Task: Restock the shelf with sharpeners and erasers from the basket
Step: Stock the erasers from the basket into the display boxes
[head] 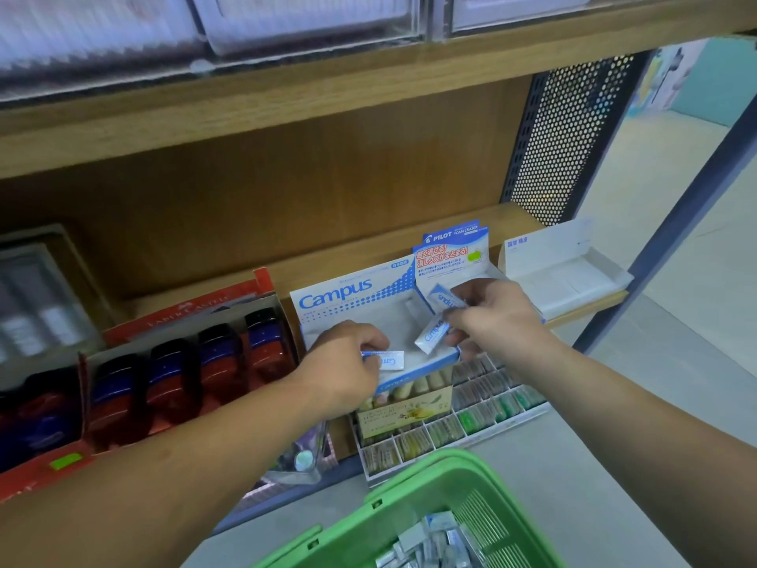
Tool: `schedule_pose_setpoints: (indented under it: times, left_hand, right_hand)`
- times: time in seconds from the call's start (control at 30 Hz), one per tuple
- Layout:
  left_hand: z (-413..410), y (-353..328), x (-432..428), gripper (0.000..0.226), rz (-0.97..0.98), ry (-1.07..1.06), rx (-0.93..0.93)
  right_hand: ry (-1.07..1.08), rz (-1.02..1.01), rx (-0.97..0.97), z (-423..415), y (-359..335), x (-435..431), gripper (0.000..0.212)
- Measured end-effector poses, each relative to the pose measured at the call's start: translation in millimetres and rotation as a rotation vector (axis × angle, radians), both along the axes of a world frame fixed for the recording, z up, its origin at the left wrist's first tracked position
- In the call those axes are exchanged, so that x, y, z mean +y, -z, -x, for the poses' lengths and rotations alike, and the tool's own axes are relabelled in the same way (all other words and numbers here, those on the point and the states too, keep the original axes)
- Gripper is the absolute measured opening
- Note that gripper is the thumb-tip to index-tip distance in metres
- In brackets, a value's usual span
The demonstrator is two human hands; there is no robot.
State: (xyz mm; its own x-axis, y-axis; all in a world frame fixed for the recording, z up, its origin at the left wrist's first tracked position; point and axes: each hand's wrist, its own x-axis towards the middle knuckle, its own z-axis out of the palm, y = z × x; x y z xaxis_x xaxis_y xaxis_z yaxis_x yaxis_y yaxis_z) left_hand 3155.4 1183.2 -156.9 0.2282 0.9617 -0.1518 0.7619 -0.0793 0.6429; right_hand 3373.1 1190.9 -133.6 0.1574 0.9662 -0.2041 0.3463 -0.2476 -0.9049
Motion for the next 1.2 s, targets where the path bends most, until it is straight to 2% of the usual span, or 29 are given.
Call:
schedule_pose_setpoints:
  times: [0.17, 0.3, 0.37, 0.53, 0.6, 0.83, 0.93, 1.0, 1.1, 1.2]
  left_hand:
    - [-2.7, 2.0, -5.5, 0.037, 0.004, 0.067, -0.006]
    - [-0.5, -0.1, -0.8, 0.028, -0.015, 0.031, 0.015]
    - [2.3, 1.1, 1.7, 0.031, -0.013, -0.006, 0.007]
    - [4.2, 0.8, 3.1, 0.039, 0.045, -0.087, -0.129]
    - [2.4, -0.5, 2.9, 0.035, 0.044, -0.080, -0.091]
    - [-2.5, -10.3, 1.8, 0.014, -0.034, -0.026, 0.140]
    - [-2.9, -13.5, 1.9, 0.010, 0.012, -0.006, 0.143]
    - [-1.8, -13.1, -0.3, 0.010, 0.023, 0.021, 0.136]
    - [-0.6, -11.9, -2.1, 0.013, 0.041, 0.030, 0.121]
    - [-1.2, -13.1, -1.9, 0.022, 0.049, 0.016, 0.119]
  right_hand:
    - [0.001, -0.011, 0.081, 0.5, -3.5, -6.4, 0.014]
    - [-0.043, 0.052, 0.246, -0.7, -3.2, -12.0, 0.013]
    - [-0.069, 0.059, 0.292, -2.3, -2.1, -13.8, 0.013]
    - [-0.071, 0.014, 0.190, -7.6, 0.0, -13.9, 0.015]
    - [-0.068, -0.003, 0.119, -9.3, 1.4, -12.5, 0.016]
    - [-0.069, 0.001, 0.051, -7.4, 5.5, -9.3, 0.016]
    - [-0.110, -0.015, -0.034, -5.2, 3.6, -9.0, 0.011]
    - [-0.101, -0.029, -0.047, -2.3, 3.8, -8.1, 0.011]
    - [-0.032, 0.014, 0.037, 1.4, 6.2, -6.6, 0.011]
    - [-0.031, -0.013, -0.036, 4.1, 7.1, -5.5, 0.006]
